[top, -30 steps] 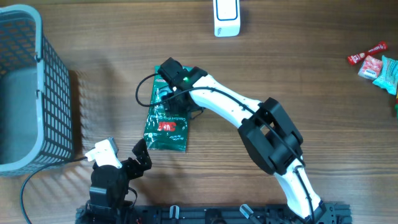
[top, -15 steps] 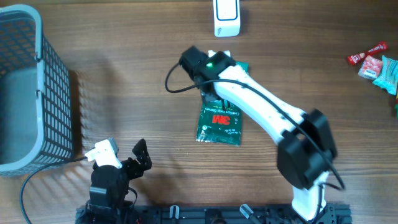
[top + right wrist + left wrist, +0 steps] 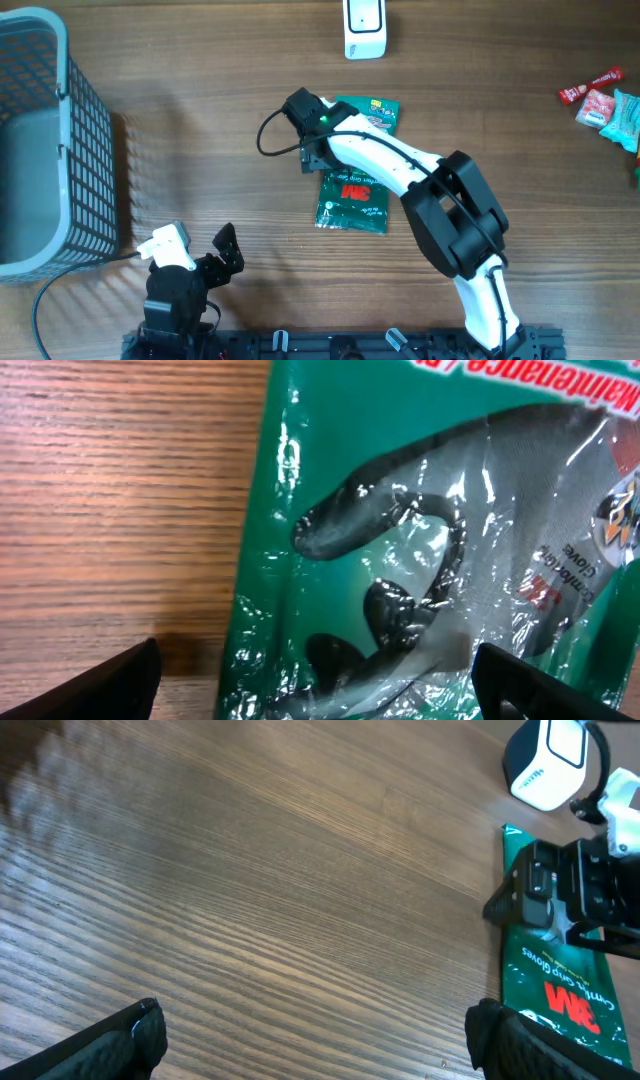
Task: Scan the item barcode
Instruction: 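Reach the right gripper to the green gloves bag and grasp it, then lift the gloves bag with the right gripper and hold it at the scanner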
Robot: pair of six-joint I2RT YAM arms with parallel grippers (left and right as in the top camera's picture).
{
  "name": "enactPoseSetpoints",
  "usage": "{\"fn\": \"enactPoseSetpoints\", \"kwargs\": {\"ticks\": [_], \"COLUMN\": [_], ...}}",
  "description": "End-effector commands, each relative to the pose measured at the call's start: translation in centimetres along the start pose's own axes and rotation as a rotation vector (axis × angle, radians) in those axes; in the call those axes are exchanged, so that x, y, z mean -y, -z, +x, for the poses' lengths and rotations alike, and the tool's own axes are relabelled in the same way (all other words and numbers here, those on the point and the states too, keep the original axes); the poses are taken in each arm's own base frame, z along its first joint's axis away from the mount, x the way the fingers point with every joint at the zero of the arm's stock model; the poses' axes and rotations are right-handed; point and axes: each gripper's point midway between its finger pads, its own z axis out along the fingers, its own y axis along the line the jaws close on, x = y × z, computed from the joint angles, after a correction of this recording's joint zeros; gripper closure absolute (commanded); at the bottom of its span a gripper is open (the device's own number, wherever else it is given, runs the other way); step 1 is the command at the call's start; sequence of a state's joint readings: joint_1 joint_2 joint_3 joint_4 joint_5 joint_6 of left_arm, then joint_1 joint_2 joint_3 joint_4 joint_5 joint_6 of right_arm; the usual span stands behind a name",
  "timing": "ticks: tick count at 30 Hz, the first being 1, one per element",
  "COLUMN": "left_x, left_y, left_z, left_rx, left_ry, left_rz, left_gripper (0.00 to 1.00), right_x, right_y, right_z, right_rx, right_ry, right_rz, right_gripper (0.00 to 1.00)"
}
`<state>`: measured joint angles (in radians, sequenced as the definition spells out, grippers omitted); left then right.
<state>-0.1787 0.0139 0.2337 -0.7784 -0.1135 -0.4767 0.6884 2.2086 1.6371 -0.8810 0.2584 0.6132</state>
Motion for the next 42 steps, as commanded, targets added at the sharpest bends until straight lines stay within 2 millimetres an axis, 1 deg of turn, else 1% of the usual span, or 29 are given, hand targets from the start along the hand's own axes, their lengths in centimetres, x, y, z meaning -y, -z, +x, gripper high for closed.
{"fn": "enactPoseSetpoints", "kwargs": {"ticks": [1, 2, 3, 4, 5, 6, 7, 8, 9, 10, 12, 13, 14, 15, 16, 17, 20, 22, 23, 24, 25, 28, 29, 30, 32, 34, 36, 40, 42], "left_x": [0.1, 0.1, 0.1, 0.1, 0.1, 0.1, 0.1, 0.1, 0.1, 0.1, 0.1, 0.1, 0.1, 0.1, 0.1, 0.1, 0.1, 0.1, 0.1, 0.1, 0.1, 0.1, 0.1, 0.1, 0.1, 0.1, 0.1, 0.1, 0.1], "left_y": [-0.1, -0.1, -0.1, -0.1, -0.1, -0.1, -0.1, -0.1, -0.1, -0.1, -0.1, -0.1, -0.1, -0.1, -0.1, -0.1, -0.1, -0.1, -0.1, -0.1, -0.1, -0.1, -0.1, -0.1, -0.1, -0.1, -0.1, -0.1, -0.1], "left_z": [0.1, 0.1, 0.1, 0.1, 0.1, 0.1, 0.1, 0.1, 0.1, 0.1, 0.1, 0.1, 0.2, 0.1, 0.1, 0.1, 0.2, 0.1, 0.1, 0.1, 0.1, 0.1, 0.1, 0.1, 0.1, 0.1, 0.1, 0.1, 0.1], "left_rx": [-0.002, -0.002, -0.002, -0.002, -0.002, -0.002, -0.002, -0.002, -0.002, -0.002, -0.002, -0.002, -0.002, -0.002, -0.002, -0.002, -0.002, -0.002, -0.002, -0.002, -0.002, -0.002, -0.002, -0.002, -0.002, -0.002, -0.002, -0.002, -0.002], "left_ry": [-0.004, -0.004, -0.004, -0.004, -0.004, -0.004, -0.004, -0.004, -0.004, -0.004, -0.004, -0.004, -0.004, -0.004, -0.004, -0.004, -0.004, -0.004, -0.004, -0.004, -0.004, -0.004, -0.004, -0.004, -0.004, -0.004, -0.004, -0.004, -0.004], "left_rz": [0.007, 0.007, 0.007, 0.007, 0.007, 0.007, 0.007, 0.007, 0.007, 0.007, 0.007, 0.007, 0.007, 0.007, 0.007, 0.007, 0.007, 0.007, 0.007, 0.007, 0.007, 0.007, 0.007, 0.007, 0.007, 0.007, 0.007, 0.007, 0.007], "left_gripper": [0.00, 0.00, 0.00, 0.00, 0.00, 0.00, 0.00, 0.00, 0.00, 0.00, 0.00, 0.00, 0.00, 0.00, 0.00, 0.00, 0.00, 0.00, 0.00, 0.00, 0.00, 0.00, 0.00, 0.00, 0.00, 0.00, 0.00, 0.00, 0.00], "right_x": [1.2, 1.4, 1.5, 1.5, 1.3, 0.7, -0.4, -1.8, -2.5, -3.3, -4.6, -4.8, -4.6, -4.5, -4.3, -3.8, -2.5, -2.4, -2.4, -2.3, -2.3, -2.3, -2.4, -2.4, -2.1, -1.7, -1.5, -1.2, -1.1], "right_y": [-2.7, -3.7, -4.3, -4.8, -5.2, -5.1, -4.7, -2.9, -1.1, 2.0, 7.5, 12.1, 14.9, 17.0, 20.5, 22.5, 26.7, 27.7, 28.4, 29.2, 29.6, 29.5, 29.2, 29.4, 29.6, 29.3, 28.8, 26.3, 25.9], "right_z": [2.8, 4.4, 5.6, 6.8, 8.6, 9.1, 9.0, 8.2, 7.6, 6.7, 5.9, 5.3, 5.0, 5.0, 5.1, 5.1, 5.2, 5.3, 5.2, 4.9, 4.8, 4.7, 5.0, 5.6, 6.6, 7.9, 8.6, 10.7, 11.1], "right_rx": [-0.126, -0.190, -0.233, -0.275, -0.336, -0.366, -0.371, -0.363, -0.352, -0.326, -0.276, -0.231, -0.208, -0.197, -0.181, -0.195, -0.239, -0.267, -0.334, -0.342, -0.338, -0.172, -0.081, -0.030, 0.004, -0.001, -0.016, -0.002, -0.025], "right_ry": [0.000, 0.013, 0.020, 0.026, 0.027, 0.055, 0.111, 0.188, 0.226, 0.279, 0.372, 0.408, 0.415, 0.430, 0.469, 0.456, 0.361, 0.320, 0.251, 0.235, 0.234, 0.369, 0.454, 0.506, 0.546, 0.589, 0.609, 0.649, 0.637], "right_rz": [0.051, 0.064, 0.061, 0.052, 0.021, -0.023, -0.089, -0.189, -0.243, -0.332, -0.535, -0.703, -0.810, -0.912, -1.114, -1.252, -1.587, -1.667, -1.690, -1.737, -1.761, -1.790, -1.786, -1.794, -1.799, -1.761, -1.741, -1.743, -1.739], "right_gripper": [0.19, 0.37, 0.44, 0.62, 0.92, 0.96, 0.96, 0.96, 0.96, 0.96, 0.95, 0.95, 0.95, 0.95, 0.95, 0.95, 0.96, 0.96, 0.96, 0.96, 0.96, 0.95, 0.96, 0.96, 0.96, 0.96, 0.96, 0.96, 0.96]}}
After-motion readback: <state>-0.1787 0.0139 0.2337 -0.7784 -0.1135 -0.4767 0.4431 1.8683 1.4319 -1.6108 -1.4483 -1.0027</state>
